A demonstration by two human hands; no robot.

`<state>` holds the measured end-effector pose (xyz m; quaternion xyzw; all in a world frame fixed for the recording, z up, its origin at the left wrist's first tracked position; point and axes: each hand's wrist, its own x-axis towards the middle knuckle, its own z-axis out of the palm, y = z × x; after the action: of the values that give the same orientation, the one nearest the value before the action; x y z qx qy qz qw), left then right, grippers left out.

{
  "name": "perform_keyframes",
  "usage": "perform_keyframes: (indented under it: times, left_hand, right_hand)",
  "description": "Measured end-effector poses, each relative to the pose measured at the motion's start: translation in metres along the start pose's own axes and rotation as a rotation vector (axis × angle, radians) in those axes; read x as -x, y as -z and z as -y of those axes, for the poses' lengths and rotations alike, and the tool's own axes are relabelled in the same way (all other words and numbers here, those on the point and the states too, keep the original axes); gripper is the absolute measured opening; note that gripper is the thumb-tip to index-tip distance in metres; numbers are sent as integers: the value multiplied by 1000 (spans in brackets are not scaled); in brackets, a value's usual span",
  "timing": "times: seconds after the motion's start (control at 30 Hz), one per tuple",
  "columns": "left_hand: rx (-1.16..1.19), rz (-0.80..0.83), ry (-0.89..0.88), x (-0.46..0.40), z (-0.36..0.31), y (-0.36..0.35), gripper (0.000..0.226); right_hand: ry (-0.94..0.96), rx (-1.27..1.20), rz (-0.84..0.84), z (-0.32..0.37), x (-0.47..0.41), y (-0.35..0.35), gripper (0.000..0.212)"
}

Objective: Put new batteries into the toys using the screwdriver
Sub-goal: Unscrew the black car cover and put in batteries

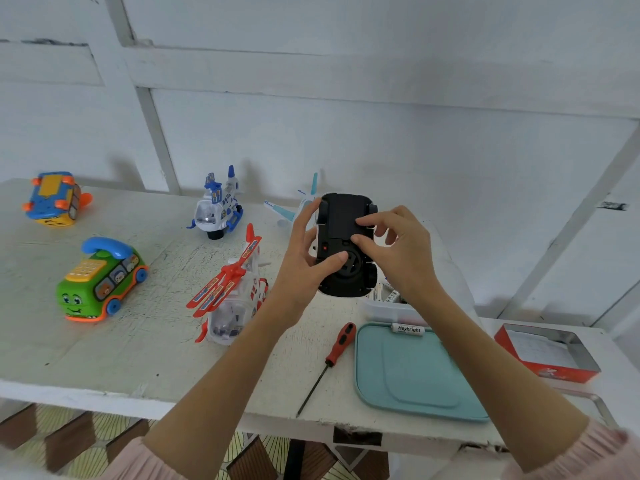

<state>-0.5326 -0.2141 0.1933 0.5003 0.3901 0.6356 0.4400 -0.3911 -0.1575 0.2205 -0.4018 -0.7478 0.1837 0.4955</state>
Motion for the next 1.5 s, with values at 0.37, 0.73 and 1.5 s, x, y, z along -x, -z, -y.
perform_keyframes:
  times: [0.37, 0.73, 1.5]
  left_hand:
    - [-126, -53, -3, 0, 11, 10, 75]
    - [-203, -182, -65, -8, 18, 23, 73]
    - [-230, -166, -136, -10, 10, 20, 77]
  right_hand:
    - [24, -73, 182, -6, 7, 17, 18]
    - [372, 355, 983, -23, 62, -9, 31]
    - [-31, -23, 234, -29, 29, 38, 10]
